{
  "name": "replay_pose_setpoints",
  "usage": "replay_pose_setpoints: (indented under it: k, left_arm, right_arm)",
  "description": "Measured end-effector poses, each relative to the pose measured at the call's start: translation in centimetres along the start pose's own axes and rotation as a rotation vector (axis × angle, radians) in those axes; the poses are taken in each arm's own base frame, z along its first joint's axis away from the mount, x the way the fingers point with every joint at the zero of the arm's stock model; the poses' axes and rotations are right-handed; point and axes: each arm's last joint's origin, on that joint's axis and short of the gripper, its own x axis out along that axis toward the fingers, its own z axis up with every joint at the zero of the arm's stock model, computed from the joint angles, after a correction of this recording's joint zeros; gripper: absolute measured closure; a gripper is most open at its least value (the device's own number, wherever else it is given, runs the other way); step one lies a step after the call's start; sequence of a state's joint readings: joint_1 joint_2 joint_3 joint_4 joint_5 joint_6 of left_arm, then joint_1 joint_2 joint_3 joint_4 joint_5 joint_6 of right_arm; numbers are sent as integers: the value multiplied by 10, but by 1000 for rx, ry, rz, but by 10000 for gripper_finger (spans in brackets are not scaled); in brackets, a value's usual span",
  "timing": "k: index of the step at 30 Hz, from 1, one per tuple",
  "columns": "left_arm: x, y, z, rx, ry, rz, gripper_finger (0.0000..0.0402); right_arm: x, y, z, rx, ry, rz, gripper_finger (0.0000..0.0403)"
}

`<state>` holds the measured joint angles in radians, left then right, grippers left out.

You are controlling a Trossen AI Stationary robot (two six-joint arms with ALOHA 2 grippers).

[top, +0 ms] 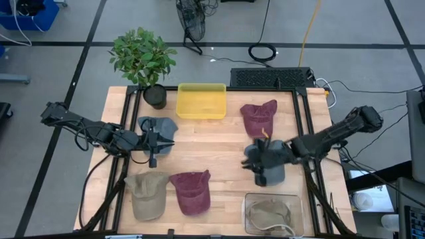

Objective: Pick & Place hat
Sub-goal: Put the right blue cap into the yellow bin

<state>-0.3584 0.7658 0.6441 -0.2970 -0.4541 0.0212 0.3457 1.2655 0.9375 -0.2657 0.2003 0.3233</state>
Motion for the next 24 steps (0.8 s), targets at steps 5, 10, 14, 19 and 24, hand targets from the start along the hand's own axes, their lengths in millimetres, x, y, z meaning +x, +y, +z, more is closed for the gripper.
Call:
replay_pose_setpoints:
  k: [5,10,14,19,24]
  left_arm:
    - [0,0,0,-4,0,0,360]
    - [0,0,-1,9,11,0,360]
    - [0,0,-2,-1,15,5,360]
    - [-1,-2,-3,-51,27,-7,360]
    - [-3,-10,-5,-93,45,-128,360]
  right_arm:
    - [22,-25,24,-97,-171,-37,348]
    - [43,-46,33,-121,-243,-21,348]
    - [61,-57,31,-126,-239,-23,345]
    - [77,-65,26,-141,-207,-9,320]
    - [77,-62,25,-147,-200,14,278]
